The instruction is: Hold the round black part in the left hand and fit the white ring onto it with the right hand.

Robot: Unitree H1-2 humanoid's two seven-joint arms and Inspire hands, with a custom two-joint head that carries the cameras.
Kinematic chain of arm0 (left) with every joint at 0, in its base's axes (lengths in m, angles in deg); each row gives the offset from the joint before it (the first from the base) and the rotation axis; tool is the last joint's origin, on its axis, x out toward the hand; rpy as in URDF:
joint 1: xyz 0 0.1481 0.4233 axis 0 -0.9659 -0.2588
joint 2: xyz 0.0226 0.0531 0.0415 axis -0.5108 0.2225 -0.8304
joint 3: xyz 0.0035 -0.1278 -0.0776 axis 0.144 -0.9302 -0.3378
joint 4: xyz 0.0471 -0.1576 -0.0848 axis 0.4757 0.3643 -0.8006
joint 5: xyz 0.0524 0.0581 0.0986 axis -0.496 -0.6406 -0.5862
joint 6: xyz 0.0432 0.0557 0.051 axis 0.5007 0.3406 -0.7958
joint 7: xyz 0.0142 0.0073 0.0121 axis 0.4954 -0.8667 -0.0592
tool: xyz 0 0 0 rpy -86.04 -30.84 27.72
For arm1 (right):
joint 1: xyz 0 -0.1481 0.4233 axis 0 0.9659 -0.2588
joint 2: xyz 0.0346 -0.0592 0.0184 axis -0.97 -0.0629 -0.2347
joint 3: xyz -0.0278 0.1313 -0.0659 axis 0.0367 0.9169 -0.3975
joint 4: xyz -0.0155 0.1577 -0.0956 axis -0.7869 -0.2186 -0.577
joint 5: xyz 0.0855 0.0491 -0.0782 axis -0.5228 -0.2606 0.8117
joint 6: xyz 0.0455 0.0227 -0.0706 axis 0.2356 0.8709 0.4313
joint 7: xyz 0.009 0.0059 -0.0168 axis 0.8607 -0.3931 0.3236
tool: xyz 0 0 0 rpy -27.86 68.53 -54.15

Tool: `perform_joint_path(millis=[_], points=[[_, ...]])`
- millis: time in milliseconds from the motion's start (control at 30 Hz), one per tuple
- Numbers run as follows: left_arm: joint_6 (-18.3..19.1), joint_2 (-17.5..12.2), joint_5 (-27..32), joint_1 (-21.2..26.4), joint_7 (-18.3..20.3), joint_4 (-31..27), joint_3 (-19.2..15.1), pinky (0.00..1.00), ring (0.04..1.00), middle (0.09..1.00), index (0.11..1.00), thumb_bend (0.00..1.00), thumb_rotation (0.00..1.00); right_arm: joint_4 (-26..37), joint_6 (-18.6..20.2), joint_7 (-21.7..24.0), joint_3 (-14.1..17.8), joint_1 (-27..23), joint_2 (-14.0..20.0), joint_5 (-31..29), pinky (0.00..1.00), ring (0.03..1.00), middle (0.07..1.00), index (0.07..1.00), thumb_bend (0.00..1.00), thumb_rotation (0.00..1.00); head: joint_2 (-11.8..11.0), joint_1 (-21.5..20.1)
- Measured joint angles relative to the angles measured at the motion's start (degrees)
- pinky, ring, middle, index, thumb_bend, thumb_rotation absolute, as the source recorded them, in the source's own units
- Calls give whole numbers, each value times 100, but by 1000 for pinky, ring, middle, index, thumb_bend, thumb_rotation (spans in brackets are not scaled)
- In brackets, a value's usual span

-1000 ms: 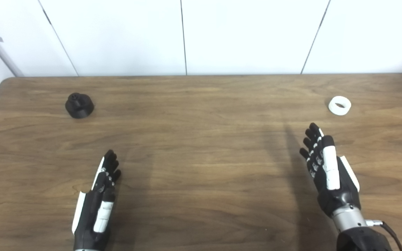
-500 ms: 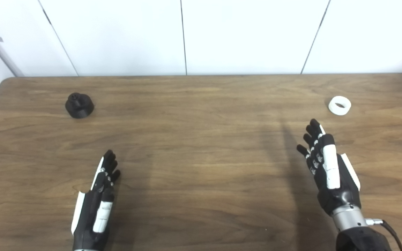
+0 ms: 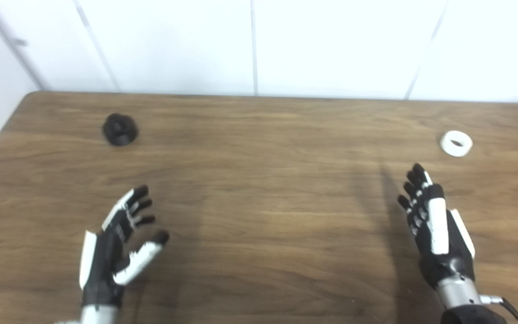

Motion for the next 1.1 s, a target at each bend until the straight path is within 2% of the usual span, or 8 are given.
perform_joint_path(millis=[133,267,467,600,667,700,867,1100], points=[[989,-9,-1251,579,23,-489,-140,697,856,927,936,886,402,-179,-235,0,2,1,1,-5,927,996,1000,996,730,980,-176,211],[1912,-26,-2413,1093,293,-898,-172,652,840,899,895,936,430,-313,-327,2,7,5,5,-7,949,1000,1000,1000,748,978,-255,343],[2749,-237,-3722,1591,752,-1129,-230,567,789,867,854,998,451,-436,-502,71,75,5,21,-120,994,1000,1000,1000,719,999,-448,877],[2933,-430,-4510,1872,962,-1129,-241,685,810,881,870,1000,468,-555,-627,224,228,8,51,-342,1000,1000,1000,1000,709,986,-501,1212],[2982,-486,-4905,2024,1089,-1127,-239,903,906,929,915,1000,507,-570,-640,264,314,13,59,-446,1000,1000,1000,1000,692,985,-519,1345],[2992,-508,-5082,2076,1155,-1127,-236,939,922,937,922,1000,513,-574,-640,274,343,17,63,-467,1000,1000,1000,1000,690,985,-536,1458],[3114,-530,-6070,2432,1399,-904,-255,993,966,968,944,1000,521,-603,-640,445,502,34,118,-565,1000,1000,1000,1000,689,1000,-554,1933],[3238,-517,-6737,2683,1803,-377,-471,1000,998,990,964,1000,560,-695,-737,761,698,58,214,-711,1000,1000,1000,1000,675,1000,-554,2258]])
